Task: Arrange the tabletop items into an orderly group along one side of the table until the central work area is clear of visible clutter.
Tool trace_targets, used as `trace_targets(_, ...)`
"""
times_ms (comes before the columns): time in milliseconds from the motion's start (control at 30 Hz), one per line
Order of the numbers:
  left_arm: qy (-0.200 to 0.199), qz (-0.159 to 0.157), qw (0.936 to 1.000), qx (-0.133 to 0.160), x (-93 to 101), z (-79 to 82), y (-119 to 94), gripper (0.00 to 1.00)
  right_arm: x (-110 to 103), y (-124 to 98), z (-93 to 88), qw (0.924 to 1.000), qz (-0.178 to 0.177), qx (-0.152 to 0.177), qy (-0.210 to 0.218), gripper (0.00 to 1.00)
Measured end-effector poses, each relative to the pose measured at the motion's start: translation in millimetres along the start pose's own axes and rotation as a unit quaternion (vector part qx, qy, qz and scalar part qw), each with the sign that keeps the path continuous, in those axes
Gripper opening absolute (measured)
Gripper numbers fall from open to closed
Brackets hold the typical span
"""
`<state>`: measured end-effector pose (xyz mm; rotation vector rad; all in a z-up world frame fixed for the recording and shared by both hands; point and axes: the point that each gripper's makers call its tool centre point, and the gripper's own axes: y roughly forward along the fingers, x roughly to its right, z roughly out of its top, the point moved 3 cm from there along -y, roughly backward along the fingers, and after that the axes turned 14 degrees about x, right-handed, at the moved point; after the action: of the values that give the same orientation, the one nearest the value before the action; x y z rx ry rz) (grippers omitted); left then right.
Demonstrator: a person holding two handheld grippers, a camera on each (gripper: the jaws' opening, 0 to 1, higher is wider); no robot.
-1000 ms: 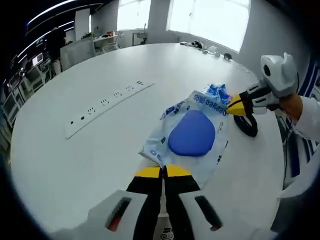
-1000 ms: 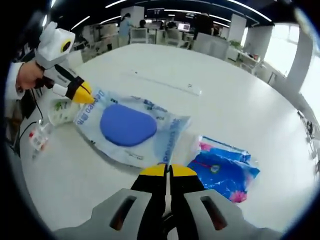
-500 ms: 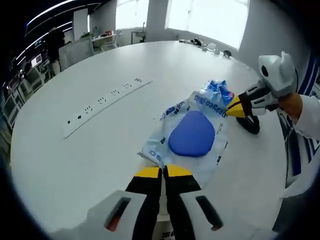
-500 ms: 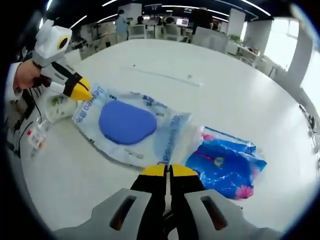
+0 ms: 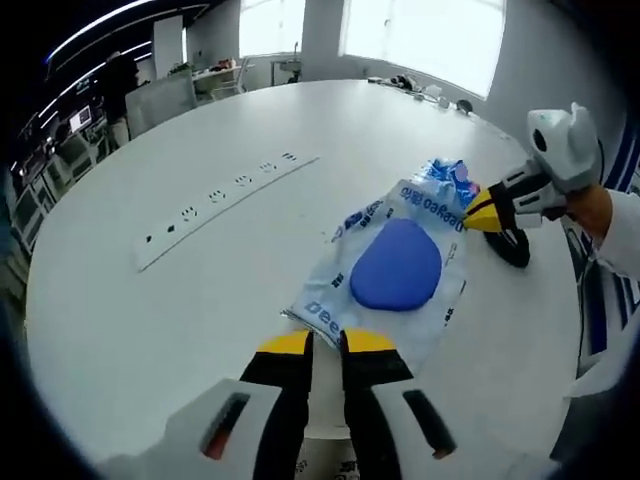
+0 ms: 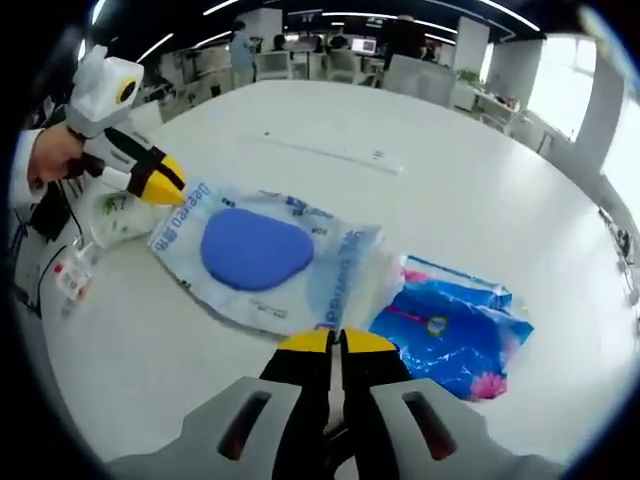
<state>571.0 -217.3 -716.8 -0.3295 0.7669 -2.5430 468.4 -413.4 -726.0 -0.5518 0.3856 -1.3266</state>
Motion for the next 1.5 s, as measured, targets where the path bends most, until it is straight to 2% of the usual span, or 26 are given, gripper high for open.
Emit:
trace_targets(533,-0.014,0.011,0.9997,0.016,-5.2,6.1,-11.6,0.18,-3.4,-8.5,3.7,0.9999,-0.007,0.009,0.001,0.07)
trace_targets(1000,-0.024,0.027,0.9987,0.035,-13.8,15.5,-28.7,0.26,-5.4,-16.5,19.3,0.9994,-0.019,0.029,-0.005,0.19)
trace_targets(1500,-0.038,0.048,0.9963,0.061,-22.7,27.1,-50.9,0.40,-8.7,-21.7,40.2,0.9985,-0.024,0.049,-0.008,0.32)
